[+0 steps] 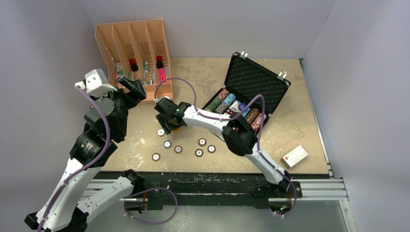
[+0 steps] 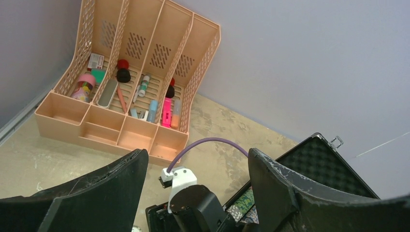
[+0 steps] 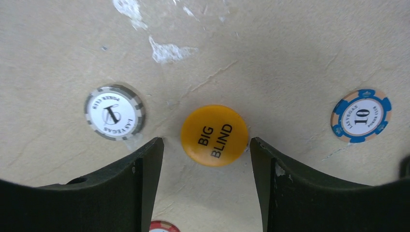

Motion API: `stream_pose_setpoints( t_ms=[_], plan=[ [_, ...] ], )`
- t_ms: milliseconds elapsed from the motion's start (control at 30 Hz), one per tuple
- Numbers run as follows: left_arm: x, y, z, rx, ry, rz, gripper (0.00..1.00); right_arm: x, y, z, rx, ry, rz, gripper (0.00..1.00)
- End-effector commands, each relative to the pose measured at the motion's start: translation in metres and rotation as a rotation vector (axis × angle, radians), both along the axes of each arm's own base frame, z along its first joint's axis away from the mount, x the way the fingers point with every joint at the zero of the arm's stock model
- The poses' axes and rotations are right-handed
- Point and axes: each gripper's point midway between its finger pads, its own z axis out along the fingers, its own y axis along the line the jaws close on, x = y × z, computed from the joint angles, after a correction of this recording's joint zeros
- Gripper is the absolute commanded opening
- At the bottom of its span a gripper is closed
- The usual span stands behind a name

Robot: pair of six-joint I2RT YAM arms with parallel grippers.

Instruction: Pack up texas hold em set

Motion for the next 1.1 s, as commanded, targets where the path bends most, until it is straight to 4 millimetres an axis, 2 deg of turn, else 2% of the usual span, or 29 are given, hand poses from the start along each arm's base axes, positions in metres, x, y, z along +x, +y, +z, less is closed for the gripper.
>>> stream_pose_setpoints(
  t_ms=[0,200,500,700,800,1067],
  plan=[
    [0.0,-0.002,0.006,-0.008,-0.016,-0.014,0.75,-0.001,-0.006,0.003,-0.037,-0.002,0.001,0.68],
    [0.001,-0.003,0.003,-0.011,-0.013,-0.013,0.75,-0.012,-0.009,-0.015,-0.051,0.06,0.0,0.66],
    [0.002,-0.006,-0.003,-0.029,-0.004,-0.025,0.75,-0.003,-0.006,-0.016,-0.055,0.072,-0.023,0.63],
    [-0.001,-0.004,-0.001,-0.036,-0.01,-0.021,0.75,0.0,-0.014,-0.016,-0.095,0.06,-0.042,0.51],
    [-0.003,-0.003,0.0,-0.04,-0.011,-0.02,0.75,0.001,-0.023,-0.004,-0.099,0.037,-0.07,0.51],
    [0.0,-0.005,-0.005,-0.044,0.0,-0.022,0.75,-0.014,-0.048,0.031,-0.05,0.025,-0.1,0.52]
  ],
)
